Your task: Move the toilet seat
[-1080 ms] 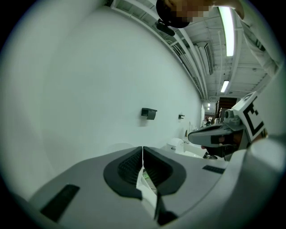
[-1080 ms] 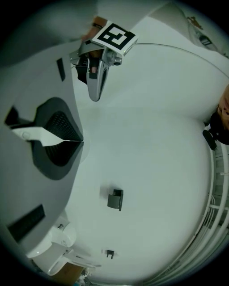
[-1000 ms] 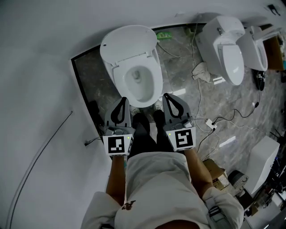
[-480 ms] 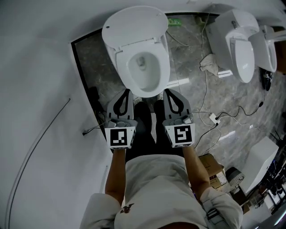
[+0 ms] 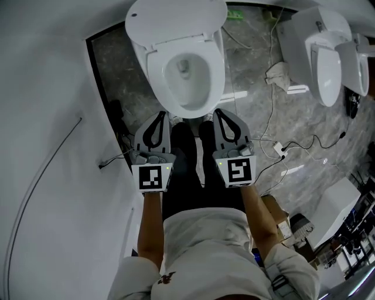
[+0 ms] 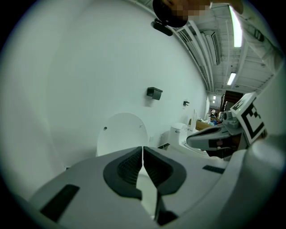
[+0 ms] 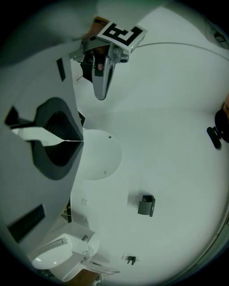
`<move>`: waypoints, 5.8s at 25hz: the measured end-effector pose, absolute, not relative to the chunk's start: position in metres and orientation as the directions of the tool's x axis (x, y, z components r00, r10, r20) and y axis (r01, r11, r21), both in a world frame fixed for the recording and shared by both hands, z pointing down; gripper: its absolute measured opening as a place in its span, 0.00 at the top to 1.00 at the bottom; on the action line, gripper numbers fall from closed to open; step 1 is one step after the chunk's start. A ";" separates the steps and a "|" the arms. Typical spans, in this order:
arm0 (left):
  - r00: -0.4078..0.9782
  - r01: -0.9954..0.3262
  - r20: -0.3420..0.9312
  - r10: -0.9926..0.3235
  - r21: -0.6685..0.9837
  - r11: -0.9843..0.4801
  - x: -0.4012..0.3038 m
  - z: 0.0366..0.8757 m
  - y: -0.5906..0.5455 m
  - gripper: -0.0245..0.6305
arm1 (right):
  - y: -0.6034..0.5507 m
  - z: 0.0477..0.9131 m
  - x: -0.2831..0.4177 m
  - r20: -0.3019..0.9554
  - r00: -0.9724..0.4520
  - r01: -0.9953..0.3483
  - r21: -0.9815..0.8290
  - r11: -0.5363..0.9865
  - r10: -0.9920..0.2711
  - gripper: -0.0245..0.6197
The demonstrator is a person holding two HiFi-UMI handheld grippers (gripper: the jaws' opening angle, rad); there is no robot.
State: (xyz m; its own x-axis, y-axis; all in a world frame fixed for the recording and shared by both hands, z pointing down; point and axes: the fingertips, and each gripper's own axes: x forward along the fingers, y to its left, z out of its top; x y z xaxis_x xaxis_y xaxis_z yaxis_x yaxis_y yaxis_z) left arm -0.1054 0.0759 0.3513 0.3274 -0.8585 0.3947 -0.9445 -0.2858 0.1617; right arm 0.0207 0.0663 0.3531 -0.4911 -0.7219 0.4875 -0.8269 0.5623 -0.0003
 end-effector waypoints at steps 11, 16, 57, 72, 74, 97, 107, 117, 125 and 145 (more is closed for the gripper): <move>0.325 -0.945 0.446 -0.834 0.186 -0.269 -0.093 0.413 0.084 0.93 | 0.066 0.412 0.036 0.542 -0.482 -0.811 0.021 0.585 -0.688 0.93; 0.313 -0.949 0.466 -0.828 0.182 -0.257 -0.091 0.442 0.083 0.93 | 0.065 0.444 0.044 0.575 -0.449 -0.831 0.014 0.557 -0.684 0.93; 0.282 -0.959 0.686 -0.670 0.209 -0.190 -0.080 0.654 0.121 0.92 | 0.097 0.645 0.083 0.784 -0.354 -0.851 -0.043 0.523 -0.511 0.93; 0.263 -0.964 0.750 -0.606 0.231 -0.133 -0.083 0.702 0.136 0.87 | 0.107 0.697 0.092 0.848 -0.307 -0.853 -0.044 0.520 -0.431 0.90; 0.262 -0.964 0.759 -0.596 0.234 -0.126 -0.082 0.708 0.138 0.86 | 0.106 0.702 0.093 0.852 -0.305 -0.853 -0.047 0.519 -0.425 0.83; 0.195 -0.974 0.828 -0.526 0.224 -0.007 -0.103 0.755 0.149 0.62 | 0.116 0.754 0.109 0.898 -0.287 -0.906 -0.141 0.400 -0.334 0.50; 0.208 -0.965 0.844 -0.495 0.259 0.037 -0.102 0.772 0.154 0.46 | 0.122 0.771 0.112 0.906 -0.288 -0.926 -0.182 0.331 -0.309 0.38; 0.234 -0.954 0.839 -0.491 0.296 0.053 -0.097 0.780 0.155 0.42 | 0.122 0.784 0.114 0.896 -0.341 -0.928 -0.273 0.253 -0.284 0.35; 0.262 -0.941 0.831 -0.491 0.333 0.061 -0.095 0.781 0.153 0.42 | 0.120 0.789 0.107 0.889 -0.363 -0.926 -0.313 0.209 -0.279 0.35; 0.251 -0.940 0.838 -0.484 0.331 0.087 -0.090 0.775 0.155 0.42 | 0.124 0.778 0.103 0.870 -0.383 -0.921 -0.333 0.204 -0.309 0.35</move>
State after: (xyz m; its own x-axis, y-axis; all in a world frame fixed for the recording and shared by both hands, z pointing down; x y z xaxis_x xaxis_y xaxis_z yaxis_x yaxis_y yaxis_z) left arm -0.0896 0.1550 0.7755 0.2506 -0.4839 0.8385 -0.9395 0.0873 0.3312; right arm 0.1035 0.1235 0.7783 -0.3833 -0.3093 0.8703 -0.9206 0.2037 -0.3330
